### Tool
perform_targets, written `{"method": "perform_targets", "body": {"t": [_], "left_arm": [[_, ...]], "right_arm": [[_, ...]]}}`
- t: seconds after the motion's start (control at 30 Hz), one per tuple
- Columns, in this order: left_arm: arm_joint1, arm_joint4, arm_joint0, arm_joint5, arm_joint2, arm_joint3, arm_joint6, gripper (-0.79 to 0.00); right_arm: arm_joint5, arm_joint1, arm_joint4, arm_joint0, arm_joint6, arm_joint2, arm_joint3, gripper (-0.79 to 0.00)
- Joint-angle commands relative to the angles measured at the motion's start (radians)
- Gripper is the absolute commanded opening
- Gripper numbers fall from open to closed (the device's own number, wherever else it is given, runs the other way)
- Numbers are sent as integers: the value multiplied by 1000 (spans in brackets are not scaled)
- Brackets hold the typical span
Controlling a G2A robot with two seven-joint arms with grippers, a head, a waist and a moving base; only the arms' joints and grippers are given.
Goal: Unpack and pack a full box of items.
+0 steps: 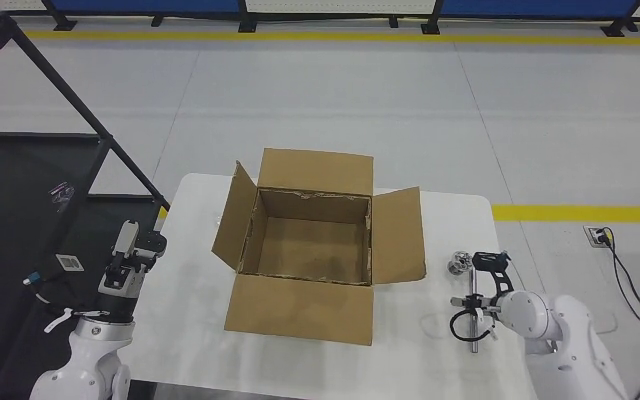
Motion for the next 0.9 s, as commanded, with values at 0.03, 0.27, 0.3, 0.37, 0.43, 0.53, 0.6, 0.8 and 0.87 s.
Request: {"method": "perform_targets", "body": {"t": [0.03, 0.27, 0.3, 0.37, 0.43, 0.53, 0.6, 0.8, 0.87], "left_arm": [[0, 0, 0, 0, 0, 0, 0, 0], [0, 0, 0, 0, 0, 0, 0, 0], [0, 0, 0, 0, 0, 0, 0, 0], [0, 0, 0, 0, 0, 0, 0, 0], [0, 0, 0, 0, 0, 0, 0, 0], [0, 0, 0, 0, 0, 0, 0, 0], [0, 0, 0, 0, 0, 0, 0, 0], [0, 0, 0, 0, 0, 0, 0, 0], [0, 0, 0, 0, 0, 0, 0, 0]], "right_arm": [[7, 2, -6, -1, 5, -2, 6, -277], [15, 3, -9, 30, 17, -20, 54, -357], [20, 4, -14, 36, 20, -24, 63, -363], [32, 3, -19, 49, 23, -34, 79, -369], [51, 3, -32, 64, 29, -43, 101, -419], [50, 3, -35, 90, 30, -53, 137, -449], [49, 3, -32, 100, 28, -57, 153, -480], [45, 3, -30, 114, 23, -72, 175, -533], [46, 3, -30, 118, 23, -76, 180, -545]]}}
